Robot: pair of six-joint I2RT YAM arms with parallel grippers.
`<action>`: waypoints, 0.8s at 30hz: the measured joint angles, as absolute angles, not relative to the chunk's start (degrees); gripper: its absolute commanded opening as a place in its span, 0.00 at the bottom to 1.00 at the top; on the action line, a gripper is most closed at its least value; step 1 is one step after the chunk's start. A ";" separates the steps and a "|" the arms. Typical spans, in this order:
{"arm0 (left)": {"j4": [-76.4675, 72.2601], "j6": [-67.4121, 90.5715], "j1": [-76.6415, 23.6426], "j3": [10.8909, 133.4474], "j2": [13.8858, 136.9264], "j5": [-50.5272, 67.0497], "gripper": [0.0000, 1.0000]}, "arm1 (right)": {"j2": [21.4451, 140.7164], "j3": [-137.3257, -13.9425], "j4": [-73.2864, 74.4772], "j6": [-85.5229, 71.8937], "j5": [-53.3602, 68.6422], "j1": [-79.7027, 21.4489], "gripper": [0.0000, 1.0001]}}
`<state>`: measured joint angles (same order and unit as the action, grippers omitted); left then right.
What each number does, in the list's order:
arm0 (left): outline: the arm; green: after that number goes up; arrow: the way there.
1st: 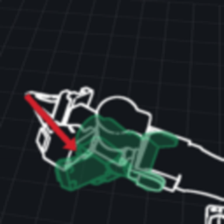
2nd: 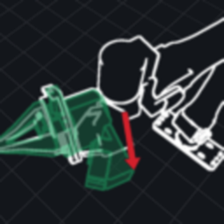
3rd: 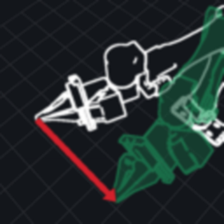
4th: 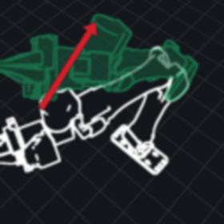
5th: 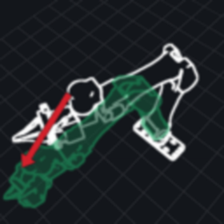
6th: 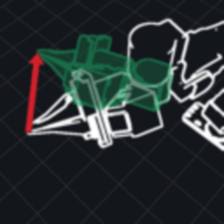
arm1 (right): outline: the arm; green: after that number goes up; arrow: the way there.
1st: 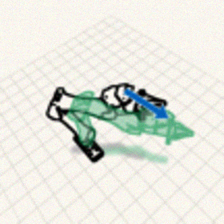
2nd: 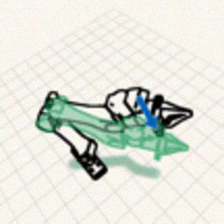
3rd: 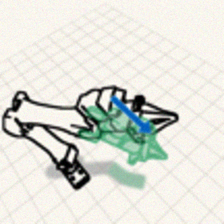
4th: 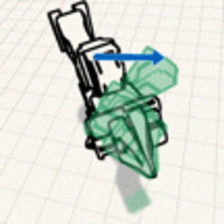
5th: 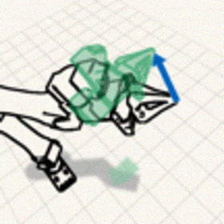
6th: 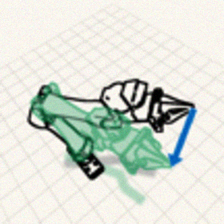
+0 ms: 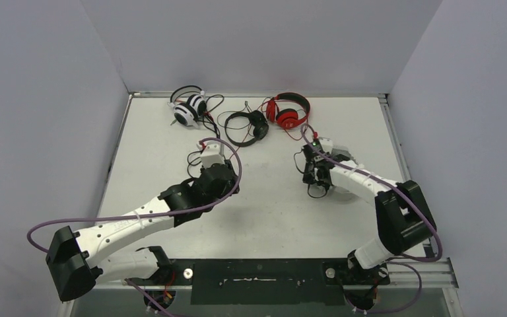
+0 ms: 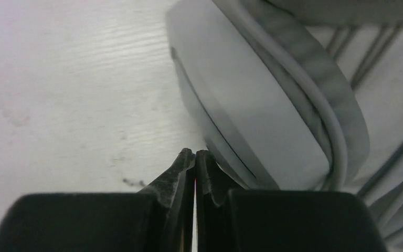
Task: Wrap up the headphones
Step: Move the headphones to the corner of the board.
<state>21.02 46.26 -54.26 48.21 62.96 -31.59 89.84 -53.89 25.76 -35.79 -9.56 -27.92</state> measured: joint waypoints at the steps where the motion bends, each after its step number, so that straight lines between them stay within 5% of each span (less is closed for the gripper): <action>1: 20.97 46.24 -54.26 48.21 63.29 -31.31 0.33 | 88.27 -52.05 25.76 -35.99 -9.02 -26.00 0.00; 12: 19.90 45.78 -54.15 48.25 66.87 -27.97 0.34 | 73.06 -37.47 28.82 -36.36 -4.16 1.65 0.00; 17: 19.77 45.50 -53.71 48.25 67.20 -27.29 0.35 | 64.64 -37.17 27.75 -33.85 1.76 2.39 0.20; 24: 19.92 43.42 -50.02 48.36 66.78 -26.96 0.42 | 61.65 -39.20 25.17 -31.66 7.27 -6.11 0.21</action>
